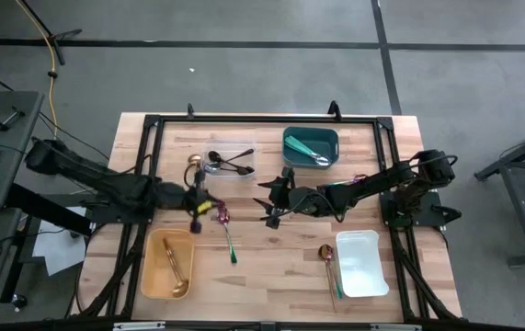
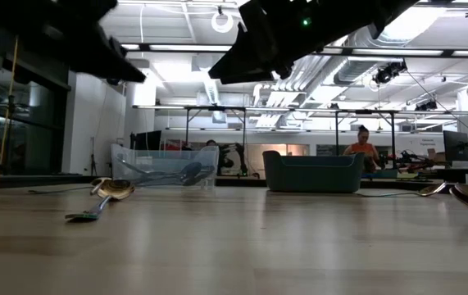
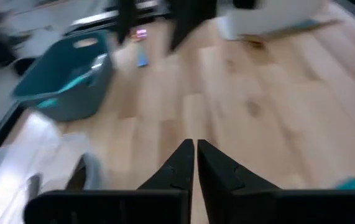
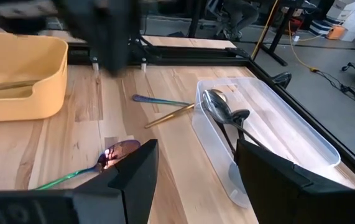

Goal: Sort silverware by color (type)
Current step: Put the purple spoon into the white bin

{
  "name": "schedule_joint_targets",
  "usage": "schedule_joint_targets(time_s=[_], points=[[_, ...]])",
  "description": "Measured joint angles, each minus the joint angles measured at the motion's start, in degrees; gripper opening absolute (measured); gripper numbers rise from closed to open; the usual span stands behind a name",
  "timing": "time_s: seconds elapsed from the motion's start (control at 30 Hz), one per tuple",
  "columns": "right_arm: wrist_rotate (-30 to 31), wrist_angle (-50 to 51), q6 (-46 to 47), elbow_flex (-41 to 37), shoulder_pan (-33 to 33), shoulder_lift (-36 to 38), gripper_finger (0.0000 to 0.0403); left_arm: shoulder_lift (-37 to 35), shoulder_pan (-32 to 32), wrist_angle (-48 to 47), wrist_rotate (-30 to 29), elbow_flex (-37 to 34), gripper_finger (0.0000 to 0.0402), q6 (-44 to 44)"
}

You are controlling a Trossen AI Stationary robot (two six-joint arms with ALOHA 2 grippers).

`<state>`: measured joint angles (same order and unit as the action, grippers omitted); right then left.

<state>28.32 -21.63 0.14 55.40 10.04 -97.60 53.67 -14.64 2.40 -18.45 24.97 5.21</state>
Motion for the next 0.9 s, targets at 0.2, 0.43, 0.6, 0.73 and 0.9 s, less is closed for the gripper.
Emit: schedule_joint_targets(time_s=[0.2,0.43,0.6,0.73,0.9], points=[[0.10,1.35,-0.10,0.00,-0.12,0.00,0.0213,-0.02,6.03,12.86,-0.37,-4.71,0.0054,-7.39],[0.15,2.88,2.15,0.00,0.04,0.02,0.0213,-0.04,6.66,23.87,3.06,-4.68,0.0097,-11.19],[2.36,8.02,4.28,0.06,1.26,0.91,0.0213,-0.04,6.38,29.09,8.32,-4.66,0.0110,-5.97],[11.06,22.02,9.50,3.30,4.62,5.10,0.0213,-0.19,6.39,28.85,9.46,-4.66,0.0111,-3.07],[13.32,45.89,19.35,10.35,8.32,10.38,0.0213,-0.20,6.37,28.32,9.39,-4.66,0.0111,-1.35]])
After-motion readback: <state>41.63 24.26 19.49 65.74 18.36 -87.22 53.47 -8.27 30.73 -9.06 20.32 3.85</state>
